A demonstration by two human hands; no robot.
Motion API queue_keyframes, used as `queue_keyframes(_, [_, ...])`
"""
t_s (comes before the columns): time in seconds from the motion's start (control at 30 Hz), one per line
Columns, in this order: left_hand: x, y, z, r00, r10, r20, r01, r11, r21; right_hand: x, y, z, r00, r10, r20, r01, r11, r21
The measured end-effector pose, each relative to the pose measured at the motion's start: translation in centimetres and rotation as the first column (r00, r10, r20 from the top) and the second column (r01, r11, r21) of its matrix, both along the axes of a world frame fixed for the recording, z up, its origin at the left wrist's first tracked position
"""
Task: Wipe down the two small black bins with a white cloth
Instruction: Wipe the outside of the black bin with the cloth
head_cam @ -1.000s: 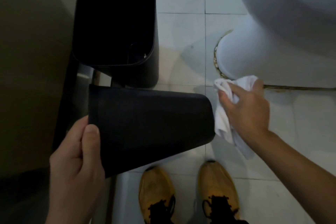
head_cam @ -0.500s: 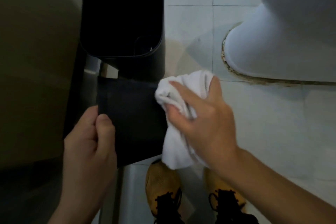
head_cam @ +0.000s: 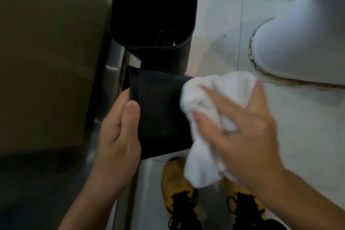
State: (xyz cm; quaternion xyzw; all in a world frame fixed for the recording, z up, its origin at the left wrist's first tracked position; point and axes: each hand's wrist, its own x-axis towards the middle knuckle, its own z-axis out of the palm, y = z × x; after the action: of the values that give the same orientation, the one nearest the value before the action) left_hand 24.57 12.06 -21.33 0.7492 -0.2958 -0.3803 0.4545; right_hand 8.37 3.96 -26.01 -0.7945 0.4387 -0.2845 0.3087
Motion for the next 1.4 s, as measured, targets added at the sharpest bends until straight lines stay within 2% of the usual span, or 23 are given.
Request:
queue_keyframes(0.07, [0.1,0.2,-0.1,1.0,-0.008,0.015,0.008,0.999,-0.034,1.5,0.9,-0.3,0.989,0.149,-0.012,-0.149,0.987,-0.059])
queue_keyframes(0.13, [0.2,0.3,-0.1,1.0,-0.016,0.021,0.017,0.999,-0.051,1.8,0.6,-0.7,0.981,0.189,-0.048,-0.193,0.977,-0.088])
queue_keyframes(0.2, [0.2,0.4,0.0,0.999,-0.029,0.017,0.03,0.998,-0.05,1.2,-0.3,-1.5,0.991,0.104,-0.08,-0.109,0.993,-0.055])
queue_keyframes(0.27, [0.2,0.6,0.1,0.999,-0.035,0.014,0.036,0.998,-0.045,0.1,-2.4,-1.9,0.986,-0.071,-0.153,0.079,0.996,0.049])
queue_keyframes(0.33, [0.0,1.2,0.0,0.998,-0.042,0.04,0.044,0.998,-0.043,-1.8,-5.0,-2.8,0.928,-0.177,-0.327,0.232,0.962,0.14])
queue_keyframes(0.4, [-0.4,2.1,-0.1,0.998,-0.038,0.048,0.04,0.998,-0.038,-3.8,-6.6,-3.0,0.878,-0.188,-0.44,0.28,0.948,0.154])
queue_keyframes(0.47, [-0.8,3.3,-0.1,1.0,0.009,0.002,-0.009,0.999,-0.035,-4.7,-6.4,-2.5,0.888,-0.184,-0.422,0.262,0.955,0.136])
queue_keyframes(0.57, [-1.9,4.2,0.2,0.992,0.086,-0.096,-0.086,0.996,0.008,-3.7,-3.7,-1.3,0.951,-0.154,-0.269,0.196,0.971,0.138])
queue_keyframes(0.6, [-2.3,4.2,0.3,0.992,0.098,-0.08,-0.096,0.995,0.023,-2.8,-2.4,-0.7,0.975,-0.118,-0.19,0.146,0.979,0.14])
queue_keyframes(0.67, [-2.8,4.0,0.2,0.996,0.065,0.054,-0.066,0.998,0.023,-0.7,0.1,0.7,0.997,-0.006,-0.083,0.017,0.992,0.129])
queue_keyframes(0.77, [-2.8,3.6,-0.2,0.99,0.029,0.136,-0.031,0.999,0.013,2.0,2.5,1.8,0.981,0.191,-0.04,-0.19,0.982,0.01])
queue_keyframes(0.87, [-2.2,3.5,-0.4,0.989,0.011,0.147,-0.012,1.0,0.002,3.2,2.4,2.0,0.966,0.257,-0.033,-0.258,0.966,-0.026])
queue_keyframes(0.93, [-2.0,3.6,-0.4,0.962,-0.041,0.269,0.046,0.999,-0.01,3.1,1.6,1.4,0.974,0.216,-0.069,-0.216,0.976,0.01])
queue_keyframes(1.0, [-2.1,3.8,-0.5,0.937,-0.072,0.343,0.08,0.997,-0.009,2.0,0.1,0.6,0.989,0.079,-0.122,-0.069,0.994,0.081])
queue_keyframes(1.1, [-2.5,4.2,-0.3,0.928,-0.099,0.359,0.119,0.992,-0.034,-1.0,-2.9,-1.3,0.956,-0.068,-0.287,0.138,0.963,0.232])
queue_keyframes(1.2, [-2.6,4.4,0.0,0.926,-0.128,0.356,0.143,0.99,-0.016,-3.8,-4.4,-2.3,0.891,-0.099,-0.442,0.222,0.946,0.237])
queue_keyframes(1.3, [-2.6,4.5,-0.1,0.925,-0.133,0.357,0.14,0.99,0.005,-3.3,-2.9,-1.8,0.914,-0.128,-0.385,0.231,0.945,0.233])
queue_keyframes(1.4, [-2.5,4.5,-0.4,0.925,-0.129,0.357,0.128,0.991,0.027,-0.1,0.5,0.7,0.976,-0.076,-0.203,0.116,0.974,0.197])
